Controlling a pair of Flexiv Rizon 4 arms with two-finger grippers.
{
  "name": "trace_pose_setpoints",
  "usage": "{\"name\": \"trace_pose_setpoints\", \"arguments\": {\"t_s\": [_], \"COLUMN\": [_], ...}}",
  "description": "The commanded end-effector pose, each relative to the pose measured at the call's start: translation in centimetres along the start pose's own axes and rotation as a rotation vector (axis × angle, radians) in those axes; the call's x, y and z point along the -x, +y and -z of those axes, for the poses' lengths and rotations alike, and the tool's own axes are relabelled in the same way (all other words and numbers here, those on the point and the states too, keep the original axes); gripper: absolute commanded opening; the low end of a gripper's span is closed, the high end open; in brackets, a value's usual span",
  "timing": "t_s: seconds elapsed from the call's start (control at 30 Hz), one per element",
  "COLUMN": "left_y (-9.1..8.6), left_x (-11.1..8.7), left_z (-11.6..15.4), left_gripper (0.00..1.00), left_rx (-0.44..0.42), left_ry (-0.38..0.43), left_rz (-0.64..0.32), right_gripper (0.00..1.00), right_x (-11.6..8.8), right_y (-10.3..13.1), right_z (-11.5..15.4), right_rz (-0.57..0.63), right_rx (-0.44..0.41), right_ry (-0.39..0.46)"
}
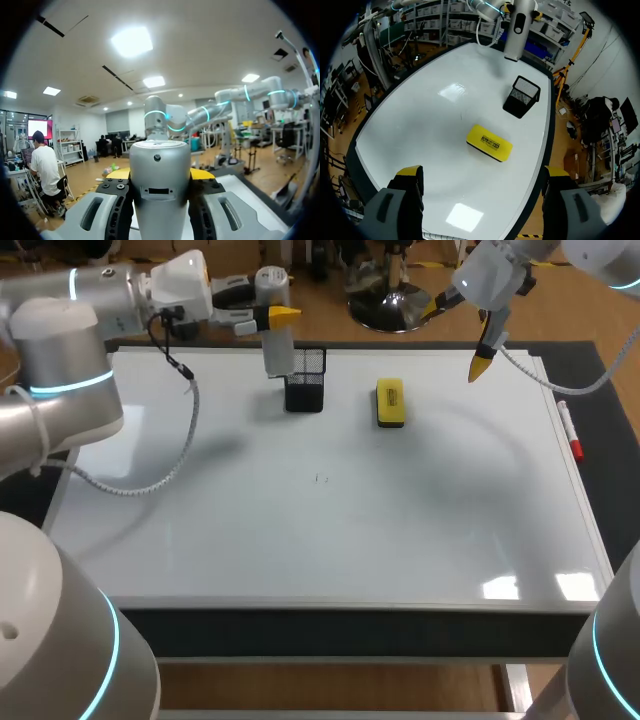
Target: Pick up the inspection probe, press it on each red-marked spot on the whiteboard one by one, put down the probe, pick up the eraser, and wipe off all the red marks.
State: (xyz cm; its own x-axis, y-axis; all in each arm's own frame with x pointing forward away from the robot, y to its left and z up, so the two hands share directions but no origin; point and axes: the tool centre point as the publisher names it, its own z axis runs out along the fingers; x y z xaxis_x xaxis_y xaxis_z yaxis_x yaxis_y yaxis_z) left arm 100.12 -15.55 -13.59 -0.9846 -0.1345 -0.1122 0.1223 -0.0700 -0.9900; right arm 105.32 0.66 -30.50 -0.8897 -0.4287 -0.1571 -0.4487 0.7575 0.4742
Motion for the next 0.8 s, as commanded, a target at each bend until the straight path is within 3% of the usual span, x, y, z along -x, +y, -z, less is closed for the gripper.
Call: {"name": "trace_pose_setpoints", "arguments": {"t_s": [0.03,0.8], "left_y": [0.6,2.5], "left_x": [1.8,3.9], "left_z": [-1.2,-3.4], "left_gripper": [0.00,0.00], "left_rx": [-0.012,-0.014], "left_ry": [0.087,0.152], "left_rz": [0.007,0.022], "right_gripper": [1.00,1.00], "right_x": [0.0,0.0], "right_y": [0.0,0.0], "right_z": [0.1,0.1], "right_rz": [0.001,0.001], "right_rx": [-0.004,-0.004], "right_ry": [0.003,0.003]}}
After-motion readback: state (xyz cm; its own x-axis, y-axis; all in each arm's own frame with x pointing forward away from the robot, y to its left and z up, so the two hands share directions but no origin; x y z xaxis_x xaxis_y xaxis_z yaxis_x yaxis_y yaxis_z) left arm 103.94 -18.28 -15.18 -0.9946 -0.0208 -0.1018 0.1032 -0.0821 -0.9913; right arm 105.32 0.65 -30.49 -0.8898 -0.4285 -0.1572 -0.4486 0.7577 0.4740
